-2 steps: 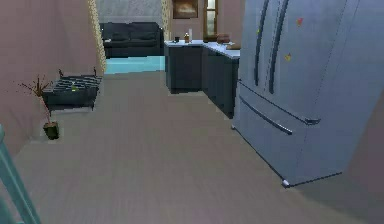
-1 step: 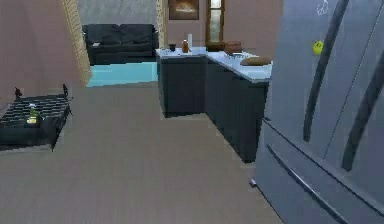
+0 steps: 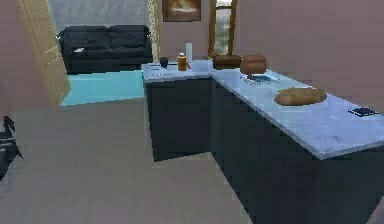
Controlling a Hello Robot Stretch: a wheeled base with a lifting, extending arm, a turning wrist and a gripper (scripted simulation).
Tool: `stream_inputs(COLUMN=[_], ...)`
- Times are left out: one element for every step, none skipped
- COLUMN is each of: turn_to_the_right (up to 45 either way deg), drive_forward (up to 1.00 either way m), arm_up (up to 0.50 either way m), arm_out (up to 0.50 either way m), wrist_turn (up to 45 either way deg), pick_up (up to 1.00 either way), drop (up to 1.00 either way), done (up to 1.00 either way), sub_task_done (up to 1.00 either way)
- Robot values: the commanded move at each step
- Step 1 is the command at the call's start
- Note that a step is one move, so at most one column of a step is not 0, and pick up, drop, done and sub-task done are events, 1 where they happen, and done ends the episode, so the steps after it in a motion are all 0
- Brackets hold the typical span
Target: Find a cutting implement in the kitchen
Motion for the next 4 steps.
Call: stream_inputs(turn_to_the_right=[-3.0,0.0,45.0,0.0], drive_forward=[0.0,0.6,0.0,1.0], arm_up=[0.0,0.0,0.0,0.0], arm_out=[0.0,0.0,0.0,0.0], wrist_turn=[0.0,0.0,0.0,0.0], pick_up=[0.0,0.0,0.0,0.0], drop=[0.0,0.0,0.0,0.0], done=[0.0,0.0,0.0,0.0], sub_task_done=[0.0,0.0,0.0,0.0])
